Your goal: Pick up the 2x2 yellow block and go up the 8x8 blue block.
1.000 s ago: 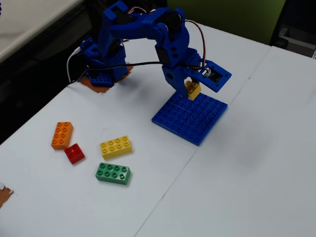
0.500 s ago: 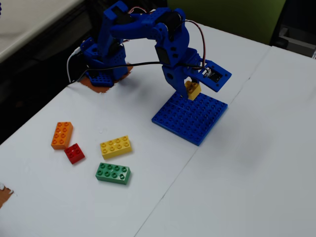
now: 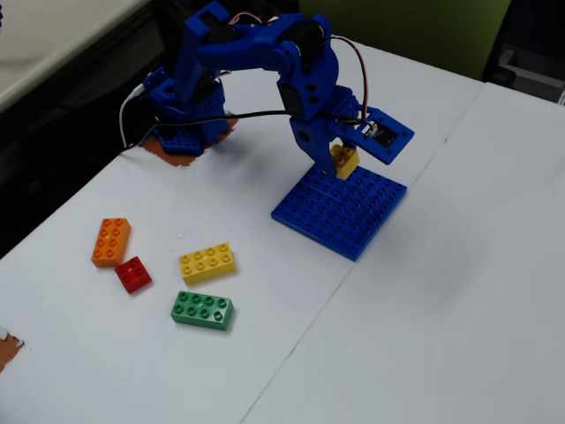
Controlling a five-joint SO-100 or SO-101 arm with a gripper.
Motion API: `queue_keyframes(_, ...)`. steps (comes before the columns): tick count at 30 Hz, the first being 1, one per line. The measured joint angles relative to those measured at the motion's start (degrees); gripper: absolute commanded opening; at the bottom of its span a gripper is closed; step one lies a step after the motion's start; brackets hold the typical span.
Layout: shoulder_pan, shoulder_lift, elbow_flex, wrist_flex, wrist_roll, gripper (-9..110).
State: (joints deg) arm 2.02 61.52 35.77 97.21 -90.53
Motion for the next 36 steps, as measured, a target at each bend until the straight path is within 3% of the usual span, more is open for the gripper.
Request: queue_keyframes(36,0.0,0.0,0.0,1.0,-1.1,0)
